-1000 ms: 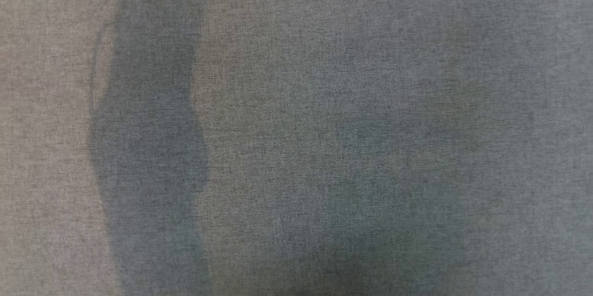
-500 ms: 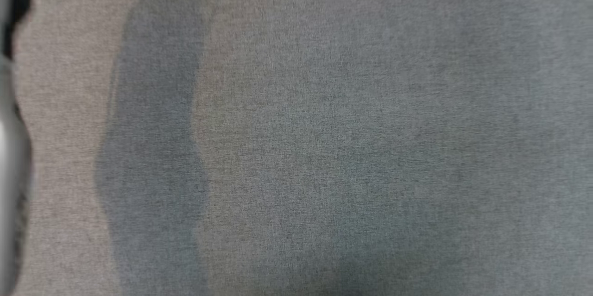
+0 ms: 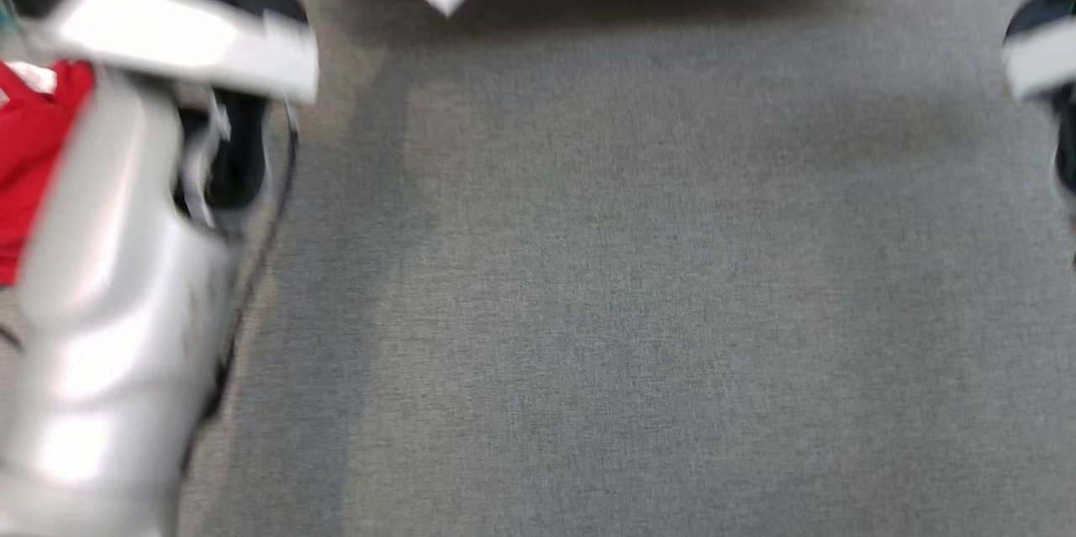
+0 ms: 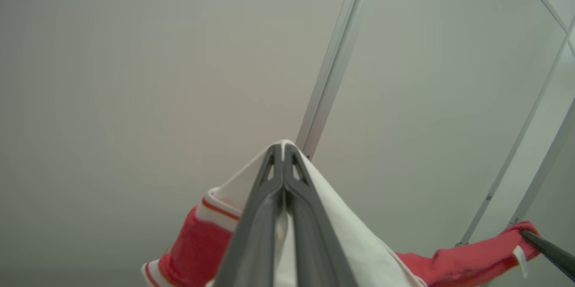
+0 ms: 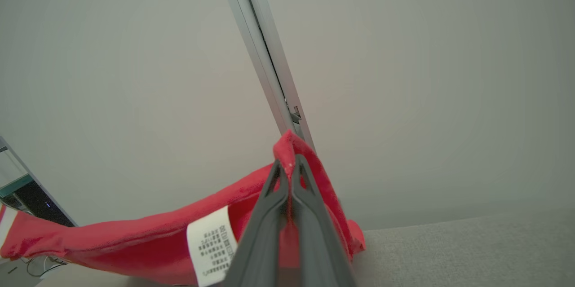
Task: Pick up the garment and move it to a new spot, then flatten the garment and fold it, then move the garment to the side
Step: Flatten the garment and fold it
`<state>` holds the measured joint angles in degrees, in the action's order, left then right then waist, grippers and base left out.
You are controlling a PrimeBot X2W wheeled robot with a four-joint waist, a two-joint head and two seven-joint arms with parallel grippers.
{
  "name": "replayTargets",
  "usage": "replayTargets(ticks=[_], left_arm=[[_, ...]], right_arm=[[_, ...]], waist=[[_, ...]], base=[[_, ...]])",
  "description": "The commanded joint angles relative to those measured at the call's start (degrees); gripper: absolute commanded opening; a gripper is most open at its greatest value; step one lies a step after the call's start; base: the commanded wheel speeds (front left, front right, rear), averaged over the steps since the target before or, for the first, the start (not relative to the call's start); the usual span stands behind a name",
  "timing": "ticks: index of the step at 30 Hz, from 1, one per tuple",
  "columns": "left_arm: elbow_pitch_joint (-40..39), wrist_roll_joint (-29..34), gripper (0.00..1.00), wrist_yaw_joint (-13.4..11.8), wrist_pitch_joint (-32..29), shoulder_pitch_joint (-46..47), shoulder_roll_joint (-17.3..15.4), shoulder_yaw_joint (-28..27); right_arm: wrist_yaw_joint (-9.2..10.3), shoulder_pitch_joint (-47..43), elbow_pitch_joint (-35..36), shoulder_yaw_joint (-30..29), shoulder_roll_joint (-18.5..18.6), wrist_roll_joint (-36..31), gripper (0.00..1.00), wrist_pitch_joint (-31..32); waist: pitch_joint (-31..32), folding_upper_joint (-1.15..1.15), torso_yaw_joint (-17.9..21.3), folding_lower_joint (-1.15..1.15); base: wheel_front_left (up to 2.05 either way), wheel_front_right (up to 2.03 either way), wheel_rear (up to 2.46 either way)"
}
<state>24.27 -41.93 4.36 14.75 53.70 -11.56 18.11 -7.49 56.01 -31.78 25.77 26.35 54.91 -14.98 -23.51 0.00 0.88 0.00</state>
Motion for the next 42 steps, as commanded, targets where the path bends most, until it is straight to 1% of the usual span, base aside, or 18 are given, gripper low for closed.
replayTargets(ticks=[1, 5, 9, 14, 15, 16, 19, 20, 31, 35, 38, 42], left_arm=[[-2.99, -0.54, 0.00, -1.06, 0.35, -4.39, -0.09, -0.30], [-10.98, -1.82, 0.00, -3.44, 0.15, -17.55, -0.55, 0.03], [-15.81, -3.65, 0.00, -5.09, -0.16, -28.77, -0.25, 0.39], [-19.31, -5.96, 0.00, -6.82, -0.01, -39.95, 0.19, -0.28], [-19.56, -6.25, 0.00, -7.06, 0.04, -41.86, 0.14, -0.66], [-19.56, -6.25, 0.00, -7.06, 0.04, -41.86, 0.14, -0.66], [-20.31, -7.32, 0.00, -7.64, 0.26, -47.50, 0.79, -1.82], [-20.30, -7.38, 0.00, -7.86, 0.37, -50.55, 0.91, -2.18], [-20.48, -8.08, 0.00, -8.22, 0.50, -61.60, 3.33, -3.35], [-21.31, -7.88, 0.00, -8.38, 0.52, -64.54, 3.72, -2.99], [-21.87, -7.81, 0.00, -8.32, 0.51, -65.19, 3.79, -2.81], [-22.99, -7.68, 0.00, -7.80, -0.26, -63.06, 3.61, -2.31]], right_arm=[[-0.01, -3.68, 1.64, -0.82, 0.36, -0.32, 0.00, -0.29], [-0.01, -14.43, 6.09, -4.46, -0.42, -1.26, 0.00, -0.29], [-0.01, -24.94, 9.06, -7.54, -1.78, -2.14, 0.00, -0.29], [-0.01, -36.27, 10.91, -9.78, -3.20, -3.96, 0.00, -0.29], [-0.01, -38.10, 11.24, -10.07, -3.28, -4.49, 0.00, -0.30], [-0.01, -38.10, 11.24, -10.07, -3.28, -4.49, 0.00, -0.30], [-0.01, -43.42, 11.71, -11.50, -4.08, -4.74, 0.00, 0.14], [0.00, -46.61, 11.84, -12.57, -4.34, -5.40, 0.00, 0.33], [0.00, -61.18, 15.04, -17.32, -7.36, -9.18, 0.00, 2.98], [0.00, -65.31, 17.18, -19.35, -9.44, -10.65, 0.00, 4.09], [0.00, -66.88, 18.30, -20.76, -10.96, -11.66, 0.00, 4.96], [-0.01, -65.96, 20.78, -21.12, -12.59, -12.84, 0.00, 6.10]], waist=[[2.30, 0.00, -0.92, 0.00], [5.09, 0.00, -1.87, 0.00], [8.06, 0.00, -2.98, 0.00], [11.21, 0.00, -3.76, 0.00], [11.76, 0.00, -3.82, 0.00], [11.76, 0.00, -3.82, 0.00], [13.34, 0.00, -3.79, 0.00], [14.31, 0.00, -3.94, 0.00], [18.72, 0.00, -4.04, 0.00], [19.12, 0.00, -4.13, 0.00], [18.93, 0.00, -4.13, 0.00], [18.44, 0.00, -3.66, 0.00]], base=[[0.00, 0.00, 0.00], [0.00, 0.00, 0.00], [0.00, 0.00, 0.00], [0.00, 0.00, 0.00], [0.00, 0.00, 0.00], [0.00, 0.00, 0.00], [0.00, 0.00, 0.00], [0.00, 0.00, 0.00], [0.00, 0.00, 0.00], [0.00, 0.00, 0.00], [0.00, 0.00, 0.00], [0.00, 0.00, 0.00]])
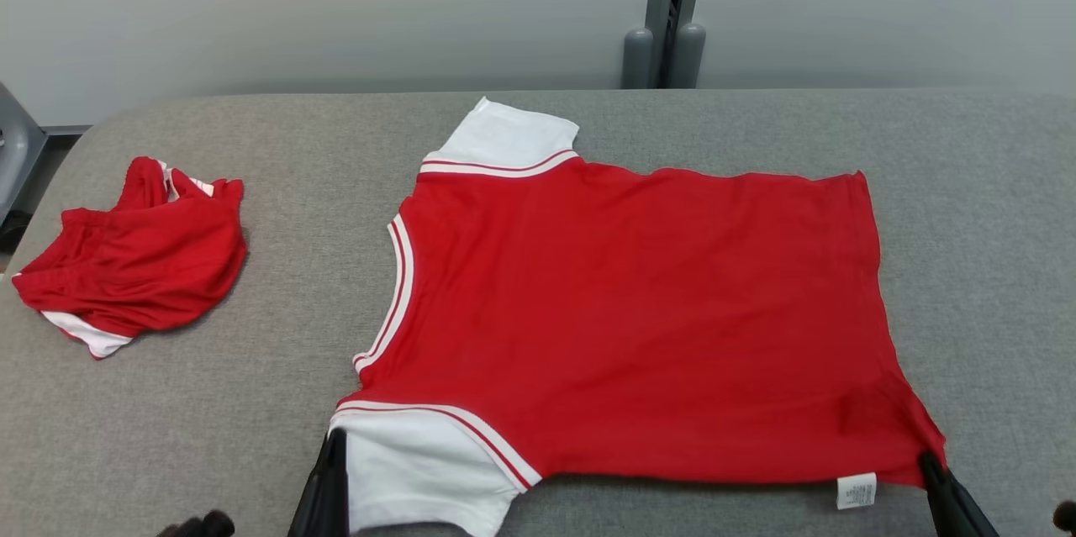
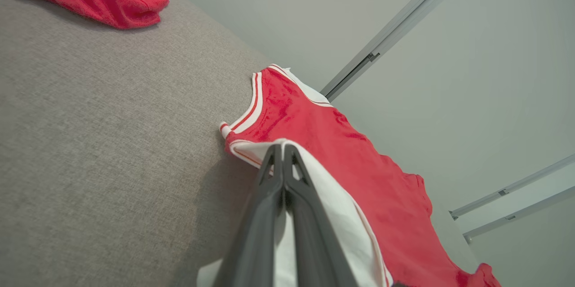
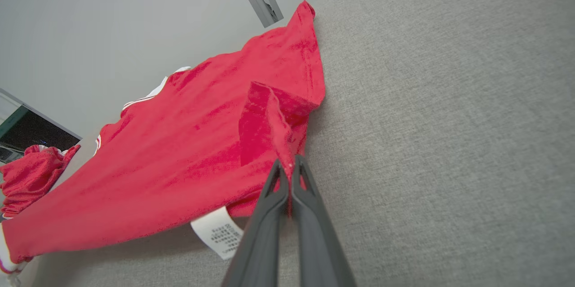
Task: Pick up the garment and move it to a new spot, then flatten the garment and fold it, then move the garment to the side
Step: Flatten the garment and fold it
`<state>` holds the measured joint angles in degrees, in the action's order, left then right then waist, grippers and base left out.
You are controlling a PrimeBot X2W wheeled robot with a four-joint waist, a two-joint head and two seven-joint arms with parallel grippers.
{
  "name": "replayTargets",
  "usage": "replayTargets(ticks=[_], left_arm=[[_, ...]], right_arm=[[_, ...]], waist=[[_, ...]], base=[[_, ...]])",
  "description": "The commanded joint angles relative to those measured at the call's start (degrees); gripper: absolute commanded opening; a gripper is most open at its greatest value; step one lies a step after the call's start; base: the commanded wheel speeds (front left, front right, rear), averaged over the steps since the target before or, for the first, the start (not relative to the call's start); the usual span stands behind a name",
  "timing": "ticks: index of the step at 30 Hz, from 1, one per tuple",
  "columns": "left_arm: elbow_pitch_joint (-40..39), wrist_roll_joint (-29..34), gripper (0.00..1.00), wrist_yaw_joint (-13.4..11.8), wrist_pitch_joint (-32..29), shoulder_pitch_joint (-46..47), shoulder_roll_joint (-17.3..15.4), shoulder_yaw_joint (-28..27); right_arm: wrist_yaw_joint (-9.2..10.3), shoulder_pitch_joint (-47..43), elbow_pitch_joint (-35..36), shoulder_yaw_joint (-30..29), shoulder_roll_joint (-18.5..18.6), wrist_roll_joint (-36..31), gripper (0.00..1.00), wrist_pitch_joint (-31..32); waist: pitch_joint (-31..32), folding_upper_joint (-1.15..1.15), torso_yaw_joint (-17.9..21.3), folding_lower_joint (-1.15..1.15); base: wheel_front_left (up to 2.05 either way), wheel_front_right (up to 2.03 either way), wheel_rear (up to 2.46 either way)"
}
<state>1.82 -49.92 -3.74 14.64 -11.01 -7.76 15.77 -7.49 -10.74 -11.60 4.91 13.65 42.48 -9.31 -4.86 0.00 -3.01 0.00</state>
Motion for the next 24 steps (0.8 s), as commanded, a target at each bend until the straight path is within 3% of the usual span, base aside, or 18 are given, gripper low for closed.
replayTargets(ticks=[1, 10, 24], left_arm=[[-0.79, 0.45, 0.00, 0.34, -0.43, 2.37, -0.31, 0.22], [2.37, 1.18, 0.00, 1.92, -4.40, 12.78, -1.74, 1.29], [21.15, -1.26, 0.00, 5.07, -5.44, 32.23, -0.28, -0.97]], right_arm=[[-0.01, 1.43, 1.32, -0.32, -0.08, -0.69, 0.00, 0.81], [-0.01, 10.75, 1.54, 0.42, -1.16, -0.72, 0.00, 4.89], [-0.01, 27.90, -12.22, 4.51, -1.73, -0.98, 0.00, 4.95]], waist=[[-0.41, 0.00, 0.46, 0.00], [-2.69, 0.00, 2.94, 0.00], [-7.45, 0.00, 5.73, 0.00]], base=[[0.00, 0.00, 0.00], [0.00, 0.00, 0.00], [0.00, 0.00, 0.00]])
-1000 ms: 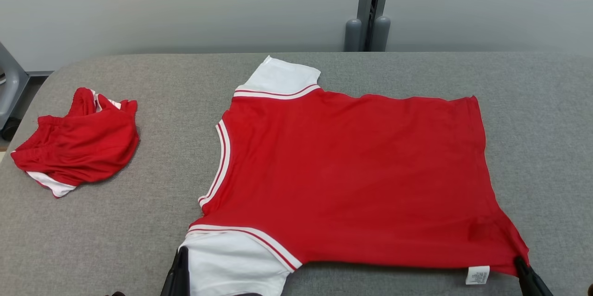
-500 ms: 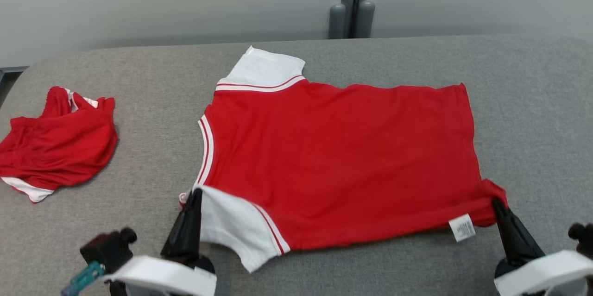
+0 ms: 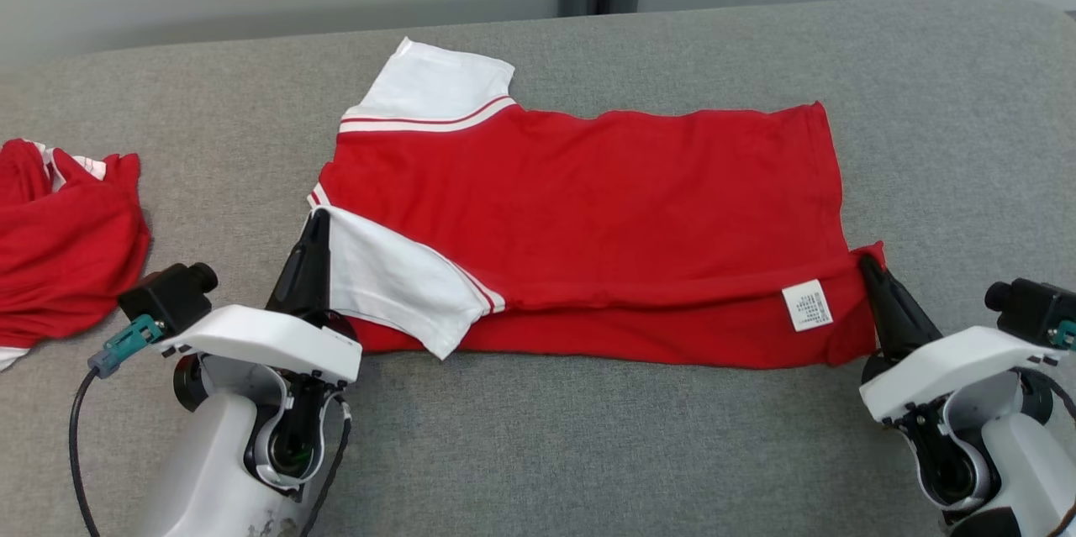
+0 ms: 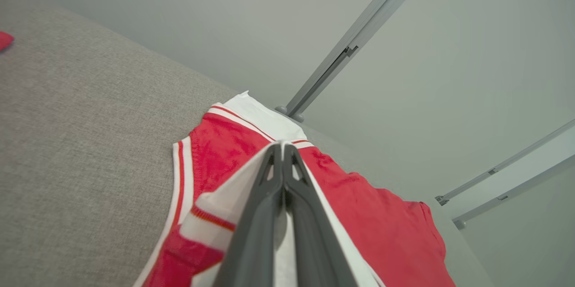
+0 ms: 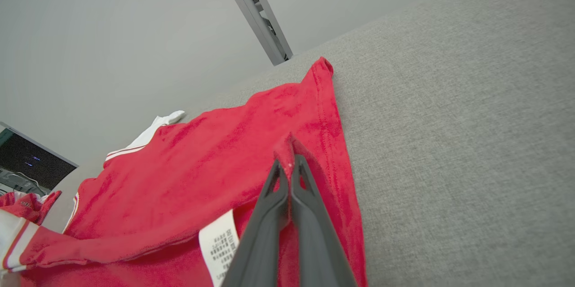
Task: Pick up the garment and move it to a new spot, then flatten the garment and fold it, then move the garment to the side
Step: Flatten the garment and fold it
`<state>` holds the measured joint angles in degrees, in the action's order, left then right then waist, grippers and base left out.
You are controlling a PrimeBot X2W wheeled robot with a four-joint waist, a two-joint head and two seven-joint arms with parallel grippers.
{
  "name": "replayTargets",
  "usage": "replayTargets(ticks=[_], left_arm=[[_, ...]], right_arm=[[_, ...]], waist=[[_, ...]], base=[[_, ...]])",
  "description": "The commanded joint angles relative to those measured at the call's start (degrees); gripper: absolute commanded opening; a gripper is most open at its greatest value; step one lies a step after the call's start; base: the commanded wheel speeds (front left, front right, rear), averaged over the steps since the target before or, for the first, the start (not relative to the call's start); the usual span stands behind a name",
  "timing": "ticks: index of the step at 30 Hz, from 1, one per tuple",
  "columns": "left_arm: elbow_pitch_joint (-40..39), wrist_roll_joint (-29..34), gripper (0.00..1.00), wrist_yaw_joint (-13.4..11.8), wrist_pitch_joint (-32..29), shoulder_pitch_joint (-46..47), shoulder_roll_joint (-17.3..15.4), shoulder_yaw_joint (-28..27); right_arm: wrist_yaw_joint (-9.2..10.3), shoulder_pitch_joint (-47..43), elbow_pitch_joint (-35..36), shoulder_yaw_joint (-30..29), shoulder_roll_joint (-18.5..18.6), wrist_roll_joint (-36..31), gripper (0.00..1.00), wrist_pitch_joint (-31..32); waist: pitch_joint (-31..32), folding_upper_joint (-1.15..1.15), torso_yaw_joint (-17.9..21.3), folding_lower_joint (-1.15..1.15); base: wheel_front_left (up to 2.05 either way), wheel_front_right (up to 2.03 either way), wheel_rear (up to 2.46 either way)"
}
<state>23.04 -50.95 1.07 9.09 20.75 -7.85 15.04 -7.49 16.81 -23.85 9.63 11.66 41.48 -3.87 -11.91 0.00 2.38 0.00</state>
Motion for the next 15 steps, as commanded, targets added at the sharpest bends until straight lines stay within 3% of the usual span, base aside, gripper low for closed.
replayTargets(ticks=[1, 7, 8, 9, 10, 15], left_arm=[[1.57, -0.30, 0.00, 0.59, 0.36, 1.66, -0.11, -0.33], [11.11, -0.24, 0.00, 2.61, 1.58, 6.82, 0.43, -0.03], [12.52, 0.38, 0.00, 2.92, 1.93, 7.46, 0.33, 0.32], [13.49, 1.17, 0.89, 3.12, 2.66, 8.22, 0.21, 0.64], [14.50, 1.43, 1.00, 3.46, 3.27, 8.72, 0.41, 0.80], [17.68, 2.68, 1.00, 4.77, 5.45, 8.24, 0.92, 0.57]], right_arm=[[-0.01, 1.62, -1.30, 0.10, 0.31, 0.21, 0.00, -0.73], [-0.01, 7.82, -8.90, 3.06, 0.22, 0.91, 0.00, -3.19], [-0.01, 8.57, -10.13, 3.60, 0.46, 0.55, 0.34, -3.81], [-0.01, 9.18, -11.04, 4.17, 0.65, 0.53, 1.00, -4.38], [-0.01, 9.57, -11.91, 4.78, 0.76, 0.60, 1.00, -4.96], [-0.01, 8.64, -14.32, 7.25, 2.22, 0.94, 1.00, -7.95]], waist=[[-0.73, 0.00, 0.50, 0.00], [-1.93, 0.00, 1.11, 0.00], [-1.95, 0.00, 1.07, 0.00], [-1.93, 0.00, 0.96, 0.00], [-1.83, 0.00, 0.79, 0.00], [-0.25, 0.00, -0.10, 0.00]], base=[[0.00, 0.00, 0.00], [0.00, 0.00, 0.00], [0.00, 0.00, 0.00], [0.00, 0.00, 0.00], [0.00, 0.00, 0.00], [0.00, 0.00, 0.00]])
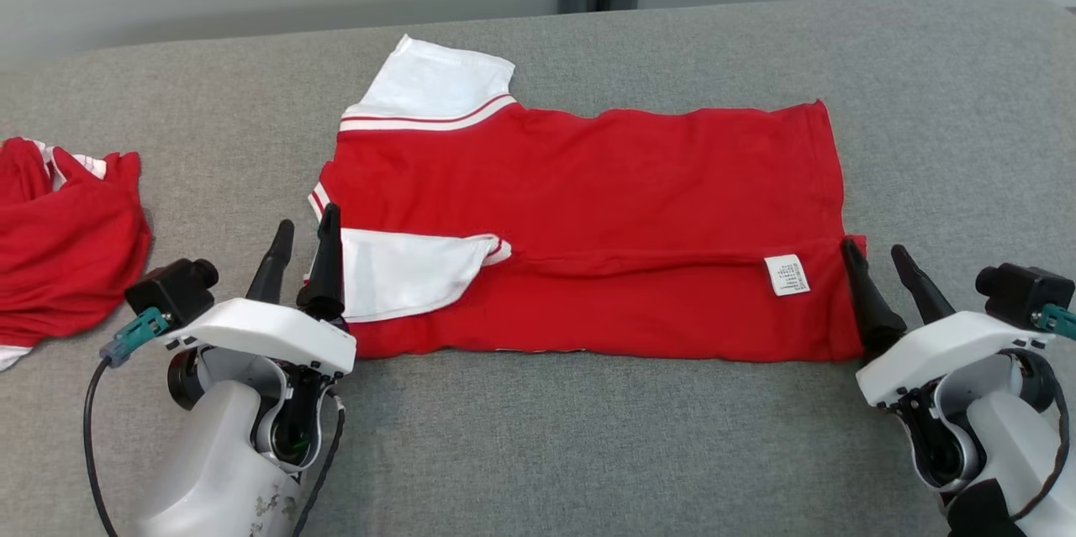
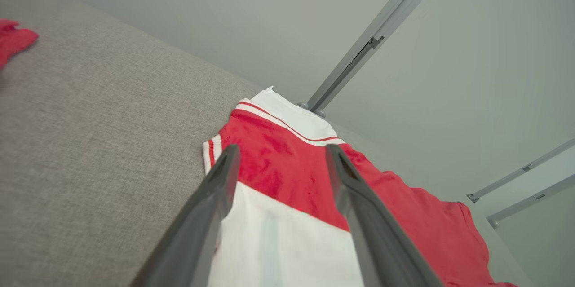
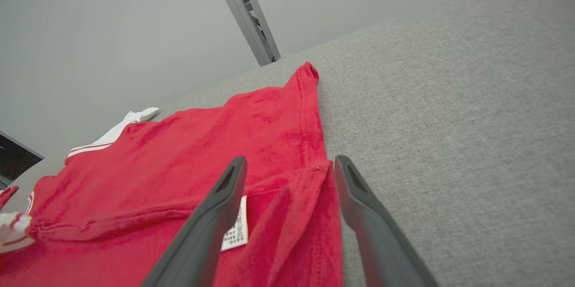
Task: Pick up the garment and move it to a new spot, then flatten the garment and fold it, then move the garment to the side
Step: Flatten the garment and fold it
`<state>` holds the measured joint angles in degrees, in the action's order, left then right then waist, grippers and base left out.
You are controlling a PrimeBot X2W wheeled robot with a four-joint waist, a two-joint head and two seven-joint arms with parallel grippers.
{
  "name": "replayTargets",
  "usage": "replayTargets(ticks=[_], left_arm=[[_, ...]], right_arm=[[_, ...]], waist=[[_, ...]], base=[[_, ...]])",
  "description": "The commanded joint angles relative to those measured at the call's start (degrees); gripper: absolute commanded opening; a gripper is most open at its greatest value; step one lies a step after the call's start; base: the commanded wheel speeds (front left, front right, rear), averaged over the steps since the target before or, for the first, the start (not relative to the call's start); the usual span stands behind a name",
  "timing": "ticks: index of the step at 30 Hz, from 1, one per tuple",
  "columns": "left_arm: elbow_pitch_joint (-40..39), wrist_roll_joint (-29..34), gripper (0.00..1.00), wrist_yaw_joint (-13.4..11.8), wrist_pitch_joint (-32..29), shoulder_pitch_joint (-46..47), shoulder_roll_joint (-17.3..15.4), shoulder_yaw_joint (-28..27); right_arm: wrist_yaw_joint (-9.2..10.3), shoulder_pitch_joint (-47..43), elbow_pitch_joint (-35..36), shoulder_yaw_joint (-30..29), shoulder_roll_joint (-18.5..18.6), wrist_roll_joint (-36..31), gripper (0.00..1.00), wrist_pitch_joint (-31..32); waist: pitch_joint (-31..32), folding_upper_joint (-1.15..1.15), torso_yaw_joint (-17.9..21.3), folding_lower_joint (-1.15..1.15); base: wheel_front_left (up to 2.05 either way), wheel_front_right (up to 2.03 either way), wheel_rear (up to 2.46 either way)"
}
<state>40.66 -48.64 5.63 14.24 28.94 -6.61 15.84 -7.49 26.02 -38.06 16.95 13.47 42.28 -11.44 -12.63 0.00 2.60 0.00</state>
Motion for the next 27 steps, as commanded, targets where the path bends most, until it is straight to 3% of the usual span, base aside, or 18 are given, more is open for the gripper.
replayTargets(ticks=[1, 15, 27], left_arm=[[0.40, 0.43, 1.00, 0.39, 0.51, -0.46, -0.28, -0.66], [-1.37, 11.05, 1.00, 0.00, 0.90, -10.60, -2.61, -0.73], [2.10, 16.22, 1.00, -0.55, 0.90, -9.28, -2.71, 2.11]], right_arm=[[-0.01, -1.00, -0.34, 0.38, 0.86, 0.10, 1.00, -0.89], [-0.01, -7.29, -0.27, 3.78, 3.82, 1.56, 1.00, -2.52], [-0.01, -5.95, -2.48, 6.96, 2.97, -1.10, 1.00, -1.37]], waist=[[0.90, 0.00, -0.49, 0.00], [2.66, 0.00, -1.83, 0.00], [1.56, 0.00, -1.09, 0.00]], base=[[0.00, 0.00, 0.00], [0.00, 0.00, 0.00], [0.00, 0.00, 0.00]])
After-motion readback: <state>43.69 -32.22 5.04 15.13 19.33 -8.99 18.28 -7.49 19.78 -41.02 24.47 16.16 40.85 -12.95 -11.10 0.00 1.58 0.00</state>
